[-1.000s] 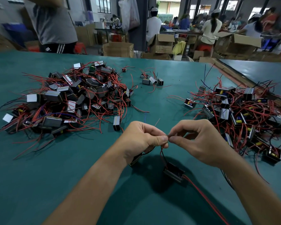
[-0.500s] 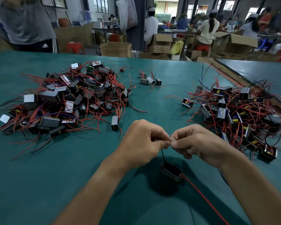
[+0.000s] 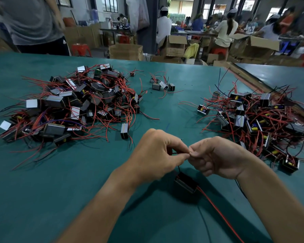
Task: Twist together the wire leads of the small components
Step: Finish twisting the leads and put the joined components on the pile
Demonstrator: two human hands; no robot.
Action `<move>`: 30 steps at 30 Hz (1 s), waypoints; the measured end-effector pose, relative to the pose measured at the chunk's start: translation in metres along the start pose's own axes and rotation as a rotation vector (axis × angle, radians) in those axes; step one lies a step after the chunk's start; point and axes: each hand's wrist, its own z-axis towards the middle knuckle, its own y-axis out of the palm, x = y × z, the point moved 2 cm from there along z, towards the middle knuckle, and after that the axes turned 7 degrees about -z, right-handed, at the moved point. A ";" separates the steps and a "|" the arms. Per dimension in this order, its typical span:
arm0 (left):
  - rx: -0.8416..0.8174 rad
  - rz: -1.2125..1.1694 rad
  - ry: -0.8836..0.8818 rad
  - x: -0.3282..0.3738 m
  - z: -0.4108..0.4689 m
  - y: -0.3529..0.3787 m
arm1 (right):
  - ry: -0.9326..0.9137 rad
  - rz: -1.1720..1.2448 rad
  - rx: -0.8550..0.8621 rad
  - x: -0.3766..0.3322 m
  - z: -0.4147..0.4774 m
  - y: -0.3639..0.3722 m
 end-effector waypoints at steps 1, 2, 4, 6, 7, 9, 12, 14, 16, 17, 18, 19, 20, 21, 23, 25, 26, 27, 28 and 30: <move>0.000 0.024 0.023 0.002 0.000 0.000 | 0.014 0.007 -0.005 0.000 0.000 0.001; 0.001 0.048 0.042 0.004 0.000 0.000 | 0.020 0.013 -0.007 0.000 0.000 0.001; 0.014 0.090 0.062 0.005 0.000 -0.001 | 0.008 0.019 0.007 0.000 0.000 0.001; 0.029 0.114 0.054 0.003 0.001 -0.001 | -0.026 -0.002 0.046 -0.001 0.000 -0.001; 0.033 0.125 0.043 0.002 0.001 -0.001 | -0.041 -0.026 0.065 -0.001 0.000 -0.001; 0.036 0.164 0.039 0.001 0.001 -0.001 | -0.050 -0.071 0.089 -0.002 0.001 0.000; 0.040 0.242 0.084 0.001 -0.001 0.000 | -0.016 -0.075 0.093 -0.002 0.000 0.001; 0.037 0.270 0.105 0.002 -0.001 0.002 | 0.015 -0.042 0.080 -0.001 -0.001 0.002; 0.047 0.289 0.122 0.003 -0.002 0.003 | 0.019 -0.015 0.077 -0.001 -0.001 0.003; 0.065 0.276 0.114 0.004 -0.002 0.003 | 0.006 -0.010 0.084 -0.002 -0.001 0.003; 0.088 0.249 0.097 0.004 -0.002 0.003 | -0.012 -0.005 0.096 -0.002 -0.001 0.003; 0.106 0.221 0.079 0.003 -0.001 0.003 | -0.034 0.000 0.110 -0.003 -0.001 0.003; 0.116 0.205 0.065 0.002 -0.001 0.003 | -0.056 -0.003 0.125 -0.004 -0.001 0.003; 0.119 0.203 0.056 0.001 0.000 0.002 | -0.078 -0.019 0.147 -0.005 -0.001 0.003; 0.124 0.210 0.040 -0.001 0.001 0.002 | -0.130 -0.080 0.221 -0.006 -0.001 0.002; 0.144 0.172 0.004 -0.003 0.001 0.002 | -0.206 -0.119 0.308 -0.008 -0.002 0.000; 0.153 0.141 -0.017 -0.005 0.002 0.002 | -0.244 -0.134 0.333 -0.009 -0.002 -0.001; 0.157 0.111 -0.037 -0.006 0.002 0.002 | -0.282 -0.160 0.341 -0.010 -0.002 0.000; 0.155 0.084 -0.055 -0.008 0.002 0.002 | -0.323 -0.204 0.344 -0.010 -0.002 0.000; 0.137 0.019 -0.085 -0.011 0.003 0.001 | -0.408 -0.304 0.372 -0.009 -0.002 0.002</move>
